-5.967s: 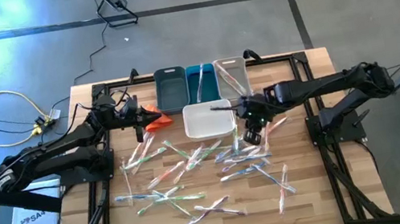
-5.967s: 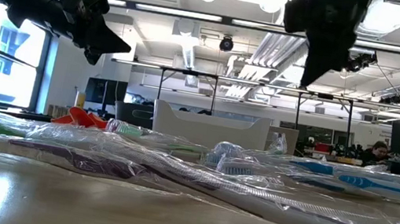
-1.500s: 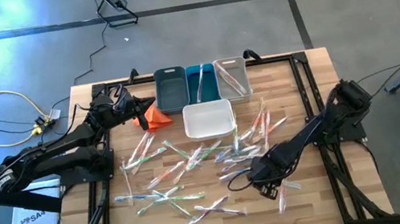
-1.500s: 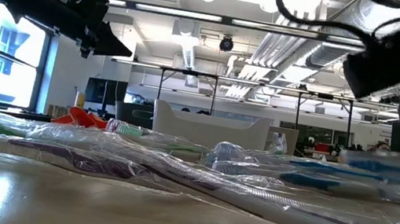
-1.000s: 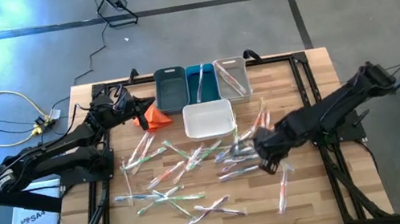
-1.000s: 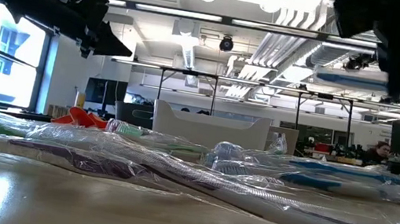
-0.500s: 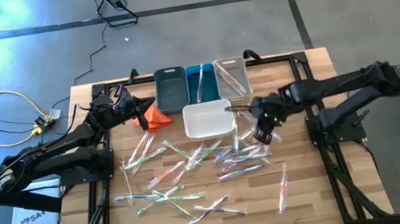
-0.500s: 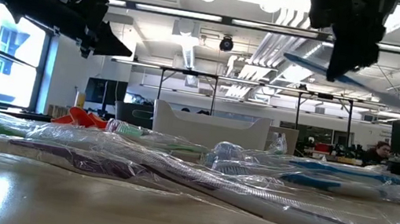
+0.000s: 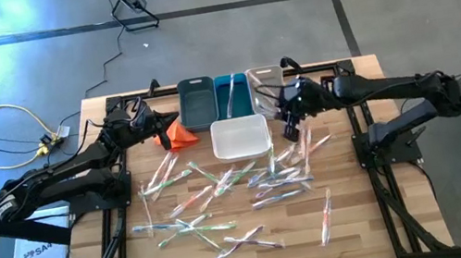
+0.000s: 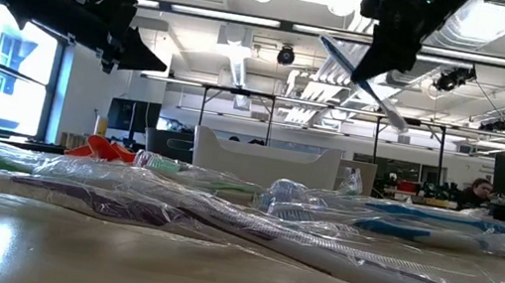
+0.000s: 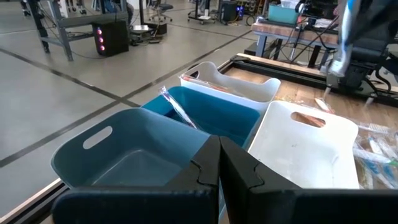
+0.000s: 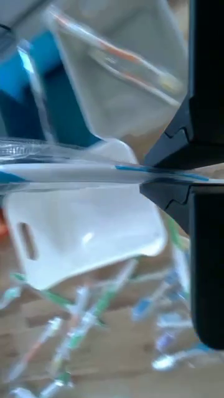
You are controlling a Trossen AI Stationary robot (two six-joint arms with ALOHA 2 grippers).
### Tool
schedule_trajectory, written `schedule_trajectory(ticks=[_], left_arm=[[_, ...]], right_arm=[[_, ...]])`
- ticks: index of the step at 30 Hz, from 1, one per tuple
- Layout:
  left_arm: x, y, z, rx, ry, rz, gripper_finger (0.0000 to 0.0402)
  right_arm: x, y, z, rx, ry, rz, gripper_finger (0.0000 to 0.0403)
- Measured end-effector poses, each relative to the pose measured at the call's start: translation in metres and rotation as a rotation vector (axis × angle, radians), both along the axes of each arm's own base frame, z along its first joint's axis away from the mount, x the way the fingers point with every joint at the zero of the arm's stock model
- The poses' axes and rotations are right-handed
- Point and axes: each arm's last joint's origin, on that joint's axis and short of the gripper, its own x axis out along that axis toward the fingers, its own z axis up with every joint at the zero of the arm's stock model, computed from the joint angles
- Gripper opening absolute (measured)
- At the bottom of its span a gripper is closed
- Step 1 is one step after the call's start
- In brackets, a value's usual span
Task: Pick & Place Toothbrushes
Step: Put the blue toothbrush into the white bin
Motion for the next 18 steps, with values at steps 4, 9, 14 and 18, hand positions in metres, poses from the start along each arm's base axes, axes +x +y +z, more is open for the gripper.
schedule_trajectory(ticks=[4,9,14,18], left_arm=[[0.0,0.0,0.0,-0.001,-0.001,0.0,0.0],[0.0,0.0,0.0,-0.001,-0.001,0.0,0.0],[0.0,0.0,0.0,-0.002,-0.001,0.0,0.0],[0.0,0.0,0.0,-0.005,-0.003,0.0,0.0]], right_arm=[[0.004,-0.008,0.006,-0.094,-0.062,0.016,0.001],[0.009,-0.016,0.015,-0.159,-0.152,0.014,0.001],[0.013,-0.019,0.022,-0.183,-0.239,0.008,0.001],[0.014,-0.019,0.024,-0.183,-0.26,0.007,0.001]])
